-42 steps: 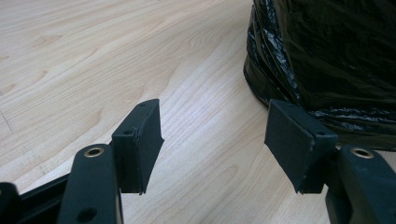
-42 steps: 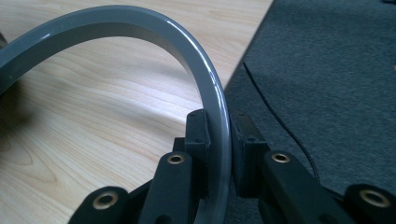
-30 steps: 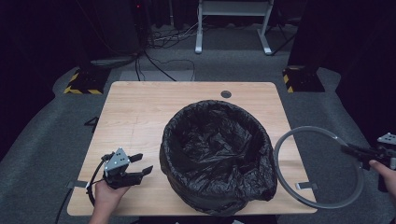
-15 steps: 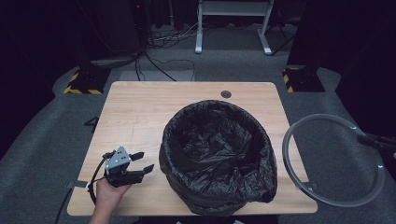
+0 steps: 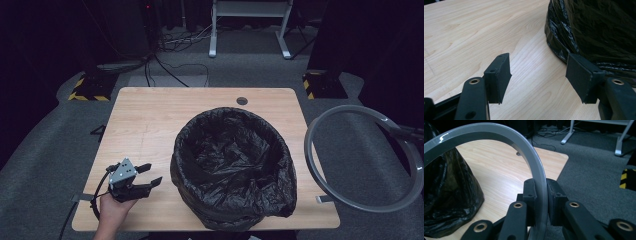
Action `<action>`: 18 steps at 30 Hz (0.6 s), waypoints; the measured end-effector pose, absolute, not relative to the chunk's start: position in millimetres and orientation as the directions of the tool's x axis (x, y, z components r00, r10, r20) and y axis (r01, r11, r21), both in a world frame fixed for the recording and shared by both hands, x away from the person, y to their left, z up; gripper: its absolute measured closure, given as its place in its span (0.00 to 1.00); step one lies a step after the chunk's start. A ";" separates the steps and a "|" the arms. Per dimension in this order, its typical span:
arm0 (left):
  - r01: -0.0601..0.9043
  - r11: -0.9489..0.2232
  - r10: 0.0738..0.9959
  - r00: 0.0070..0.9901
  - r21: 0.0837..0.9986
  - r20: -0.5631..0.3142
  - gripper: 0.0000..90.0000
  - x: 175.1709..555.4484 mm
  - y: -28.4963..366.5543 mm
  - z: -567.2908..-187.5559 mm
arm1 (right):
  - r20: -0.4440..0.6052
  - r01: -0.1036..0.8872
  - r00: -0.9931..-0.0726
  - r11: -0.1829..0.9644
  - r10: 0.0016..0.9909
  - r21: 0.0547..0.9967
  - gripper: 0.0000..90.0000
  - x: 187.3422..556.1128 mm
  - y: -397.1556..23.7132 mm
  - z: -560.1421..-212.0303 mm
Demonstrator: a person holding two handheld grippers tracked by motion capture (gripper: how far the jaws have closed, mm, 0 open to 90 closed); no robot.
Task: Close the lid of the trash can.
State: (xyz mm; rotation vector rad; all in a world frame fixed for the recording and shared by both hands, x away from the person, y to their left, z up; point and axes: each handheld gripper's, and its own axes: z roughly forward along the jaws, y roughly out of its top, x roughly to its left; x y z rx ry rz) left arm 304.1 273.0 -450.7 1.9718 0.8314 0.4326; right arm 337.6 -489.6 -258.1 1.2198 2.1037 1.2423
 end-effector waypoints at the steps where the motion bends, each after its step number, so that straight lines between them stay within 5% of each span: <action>1: 0.381 -0.345 0.706 0.708 0.858 -0.030 0.40 303.1 273.9 -450.6 | 0.082 0.475 -0.540 0.222 0.838 0.852 0.88 338.6 -487.4 -254.9; 18: 0.393 -0.314 0.751 0.660 0.864 -0.028 0.40 278.6 294.5 -449.3 | 0.075 0.417 -0.651 0.273 0.755 0.867 0.88 365.4 -429.0 -206.2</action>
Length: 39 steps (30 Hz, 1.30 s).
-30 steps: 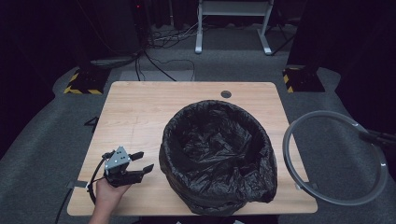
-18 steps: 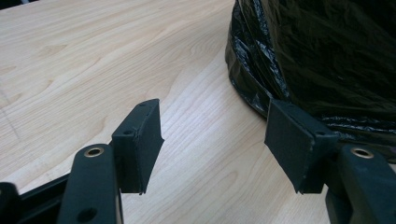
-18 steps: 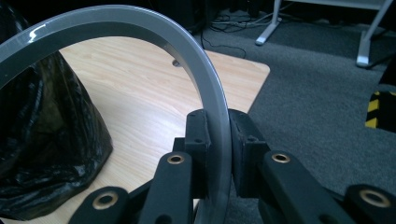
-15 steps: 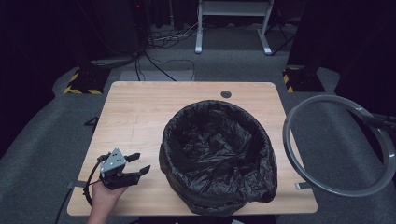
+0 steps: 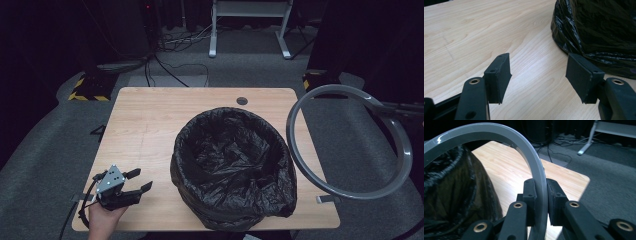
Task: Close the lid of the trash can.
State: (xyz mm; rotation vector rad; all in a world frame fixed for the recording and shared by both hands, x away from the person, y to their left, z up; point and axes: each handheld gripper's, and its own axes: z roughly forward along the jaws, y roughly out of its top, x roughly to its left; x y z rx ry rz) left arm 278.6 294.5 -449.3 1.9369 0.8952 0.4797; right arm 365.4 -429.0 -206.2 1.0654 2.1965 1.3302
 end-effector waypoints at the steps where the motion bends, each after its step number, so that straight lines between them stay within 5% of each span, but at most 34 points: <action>1: 0.391 -0.316 0.752 0.659 0.865 -0.023 0.40 277.2 296.0 -449.1 | 0.076 0.413 -0.660 0.277 0.747 0.867 0.88 367.0 -423.6 -204.0; 39: 0.408 -0.259 0.812 0.583 0.876 -0.032 0.41 240.7 325.3 -447.9 | 0.108 0.360 -0.846 0.409 0.523 0.838 0.88 415.2 -260.5 -186.2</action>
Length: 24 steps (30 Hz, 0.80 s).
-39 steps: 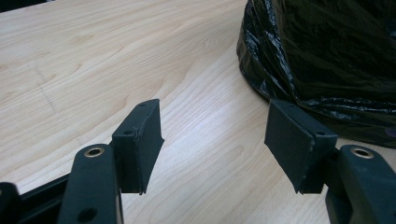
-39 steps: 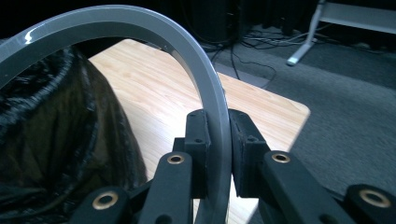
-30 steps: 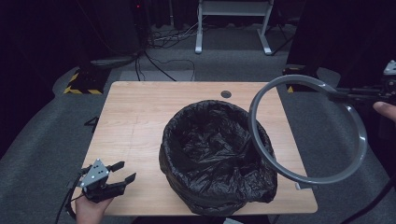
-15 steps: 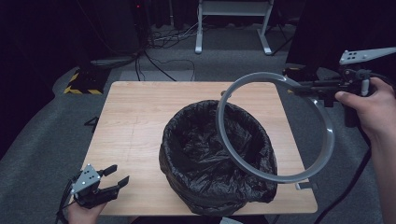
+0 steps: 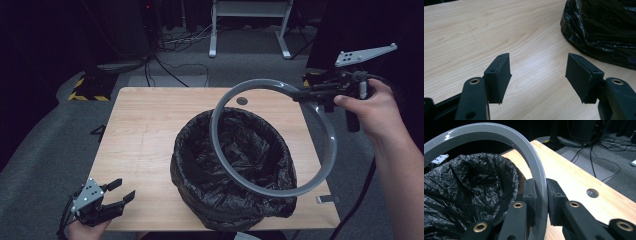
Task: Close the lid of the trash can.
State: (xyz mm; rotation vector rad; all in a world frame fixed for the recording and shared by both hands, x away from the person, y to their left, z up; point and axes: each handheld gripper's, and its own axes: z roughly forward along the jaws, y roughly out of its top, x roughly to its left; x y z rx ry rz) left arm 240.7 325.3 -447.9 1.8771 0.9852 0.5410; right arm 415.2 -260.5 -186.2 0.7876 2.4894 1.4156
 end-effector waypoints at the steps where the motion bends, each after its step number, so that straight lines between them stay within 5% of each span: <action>1: 0.409 -0.259 0.811 0.584 0.875 -0.033 0.41 241.0 325.3 -448.0 | 0.110 0.359 -0.849 0.412 0.516 0.837 0.88 415.8 -257.3 -186.6; 24: 0.397 -0.262 0.800 0.599 0.879 -0.032 0.41 246.2 324.1 -447.1 | 0.177 0.397 -0.877 0.463 0.447 0.793 0.88 424.2 -187.4 -211.5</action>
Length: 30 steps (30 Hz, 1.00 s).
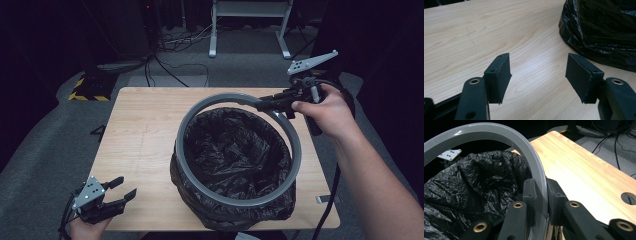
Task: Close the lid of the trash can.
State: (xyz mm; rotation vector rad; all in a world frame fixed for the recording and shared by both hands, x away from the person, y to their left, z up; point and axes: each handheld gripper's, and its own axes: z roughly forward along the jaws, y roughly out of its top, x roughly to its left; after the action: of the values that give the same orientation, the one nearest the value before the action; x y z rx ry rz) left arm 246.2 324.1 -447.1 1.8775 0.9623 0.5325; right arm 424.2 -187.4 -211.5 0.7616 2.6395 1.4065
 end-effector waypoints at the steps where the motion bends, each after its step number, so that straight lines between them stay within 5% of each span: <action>1: 0.398 -0.262 0.800 0.599 0.879 -0.033 0.41 246.3 324.0 -447.2 | 0.177 0.396 -0.877 0.466 0.446 0.791 0.88 424.1 -185.7 -212.6; 30: 0.368 -0.266 0.785 0.619 0.891 -0.021 0.41 243.0 316.5 -435.7 | 0.094 0.353 -0.896 0.569 0.434 0.743 0.88 429.8 -159.1 -230.4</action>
State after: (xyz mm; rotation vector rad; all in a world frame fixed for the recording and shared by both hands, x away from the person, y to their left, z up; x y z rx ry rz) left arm 243.0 316.5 -435.7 1.8705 0.9229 0.5380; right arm 429.8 -159.1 -230.4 0.6775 2.6939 1.2412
